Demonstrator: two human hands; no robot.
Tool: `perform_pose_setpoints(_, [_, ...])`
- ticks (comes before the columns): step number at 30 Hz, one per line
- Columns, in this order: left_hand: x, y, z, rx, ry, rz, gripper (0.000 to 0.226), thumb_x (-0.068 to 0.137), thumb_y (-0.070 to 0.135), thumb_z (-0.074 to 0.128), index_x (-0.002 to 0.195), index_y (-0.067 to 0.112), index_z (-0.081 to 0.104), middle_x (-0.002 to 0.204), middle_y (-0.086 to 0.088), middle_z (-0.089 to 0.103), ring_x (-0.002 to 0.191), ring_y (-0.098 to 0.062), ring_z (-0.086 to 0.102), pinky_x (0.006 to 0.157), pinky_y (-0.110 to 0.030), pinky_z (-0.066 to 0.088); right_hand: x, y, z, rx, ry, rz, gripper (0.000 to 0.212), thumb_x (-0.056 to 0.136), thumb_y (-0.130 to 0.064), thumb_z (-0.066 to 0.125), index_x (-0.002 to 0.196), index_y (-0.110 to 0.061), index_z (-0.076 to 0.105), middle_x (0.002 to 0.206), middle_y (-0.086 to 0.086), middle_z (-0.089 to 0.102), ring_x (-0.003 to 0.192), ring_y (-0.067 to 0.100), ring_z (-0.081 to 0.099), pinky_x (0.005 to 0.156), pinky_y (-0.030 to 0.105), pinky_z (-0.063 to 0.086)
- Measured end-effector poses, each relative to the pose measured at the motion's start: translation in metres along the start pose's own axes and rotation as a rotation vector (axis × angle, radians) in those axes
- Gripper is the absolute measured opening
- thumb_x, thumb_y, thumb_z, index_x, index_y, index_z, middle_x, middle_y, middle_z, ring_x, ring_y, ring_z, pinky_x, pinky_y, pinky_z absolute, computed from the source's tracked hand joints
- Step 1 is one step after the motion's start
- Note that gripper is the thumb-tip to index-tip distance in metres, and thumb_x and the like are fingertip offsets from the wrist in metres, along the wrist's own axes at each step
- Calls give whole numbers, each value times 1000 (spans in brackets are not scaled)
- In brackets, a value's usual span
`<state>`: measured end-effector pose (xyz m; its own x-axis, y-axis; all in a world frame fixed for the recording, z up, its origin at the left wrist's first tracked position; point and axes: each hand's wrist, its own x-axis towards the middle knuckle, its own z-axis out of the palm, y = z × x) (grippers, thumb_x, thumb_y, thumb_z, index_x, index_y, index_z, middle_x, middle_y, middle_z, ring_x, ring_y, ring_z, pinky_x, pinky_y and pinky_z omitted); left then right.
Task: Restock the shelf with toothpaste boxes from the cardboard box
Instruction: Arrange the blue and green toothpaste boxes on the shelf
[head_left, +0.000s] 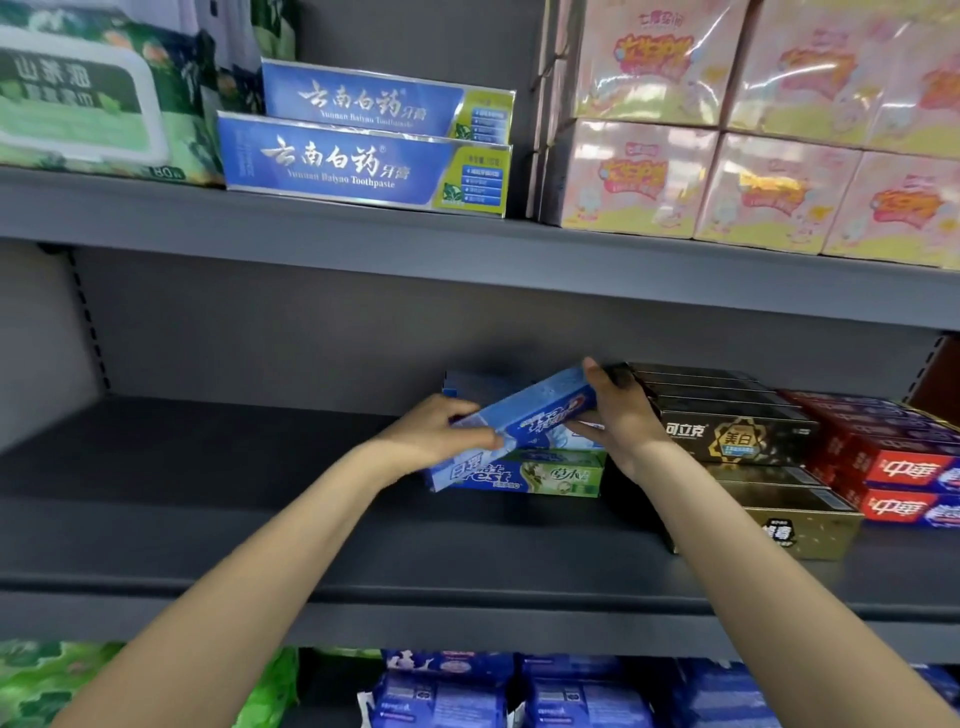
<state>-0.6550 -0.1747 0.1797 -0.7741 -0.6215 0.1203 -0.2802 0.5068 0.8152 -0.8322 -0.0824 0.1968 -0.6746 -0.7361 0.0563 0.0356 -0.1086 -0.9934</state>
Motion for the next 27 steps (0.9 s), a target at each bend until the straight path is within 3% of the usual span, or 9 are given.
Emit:
perform_pose_setpoints(4, [-3, -10, -12, -181, 46, -63, 20, 86, 21, 66, 94, 2, 67, 84, -8, 65, 72, -13, 59, 64, -19, 43, -3, 4, -11, -70, -87, -33, 4, 94, -5, 52, 95, -7, 55, 89, 7, 56, 69, 13, 56, 71, 26, 53])
perform_pose_setpoints(7, [1, -14, -15, -202, 56, -50, 25, 85, 27, 68, 95, 5, 68, 89, -9, 69, 78, -15, 62, 71, -25, 44, -3, 5, -18, -136, -83, -41, 7, 92, -5, 56, 98, -6, 54, 87, 6, 59, 73, 14, 58, 70, 24, 52])
perform_pose_setpoints(10, [5, -14, -17, -155, 55, -26, 21, 89, 29, 63, 96, 11, 71, 89, -3, 71, 73, -7, 63, 68, -18, 45, -1, 8, -22, -160, -35, -50, 9, 90, -7, 59, 97, -8, 54, 91, 8, 59, 78, 17, 60, 72, 29, 51])
perform_pose_setpoints(13, [8, -9, -12, -163, 64, -8, 18, 90, 29, 61, 96, 14, 70, 85, 1, 71, 68, -2, 63, 62, -13, 46, 2, 12, -18, -24, 34, -87, 29, 89, -5, 60, 116, 1, 51, 102, 11, 61, 85, 17, 61, 77, 25, 54])
perform_pose_setpoints(16, [13, -6, 2, -268, 102, -23, 24, 91, 29, 60, 97, 7, 69, 89, -6, 70, 73, -10, 63, 69, -22, 46, -2, 16, -6, 132, -62, -27, 24, 92, -11, 57, 114, -2, 54, 98, 10, 63, 81, 14, 63, 87, 29, 52])
perform_pose_setpoints(20, [14, -6, 14, -222, 48, 41, 21, 91, 21, 61, 96, 1, 67, 81, 1, 67, 70, -1, 59, 69, -17, 44, -7, 14, 10, 102, -133, -61, 21, 94, -17, 54, 114, -10, 55, 93, 10, 65, 76, 21, 63, 58, 24, 56])
perform_pose_setpoints(21, [14, -8, 13, -197, 95, 43, 18, 91, 21, 60, 94, 5, 67, 83, 2, 67, 74, -2, 59, 73, -19, 44, -5, 11, 11, 56, -111, -117, 26, 94, -18, 55, 119, -12, 57, 95, 10, 65, 77, 22, 63, 58, 25, 55])
perform_pose_setpoints(24, [14, -22, 3, -38, 392, -70, 18, 95, 22, 54, 103, 10, 65, 108, -5, 66, 101, -16, 60, 86, -24, 41, 4, 1, 8, -168, -107, -302, 41, 91, -20, 59, 132, -16, 55, 110, 8, 68, 93, 19, 64, 80, 32, 54])
perform_pose_setpoints(27, [12, -34, -2, -103, 471, -238, 32, 99, 28, 43, 119, 8, 58, 125, -9, 59, 115, -24, 53, 89, -27, 39, 5, -7, 11, -430, -241, -459, 44, 92, -21, 58, 135, -18, 50, 122, -1, 63, 101, 5, 59, 85, 13, 47])
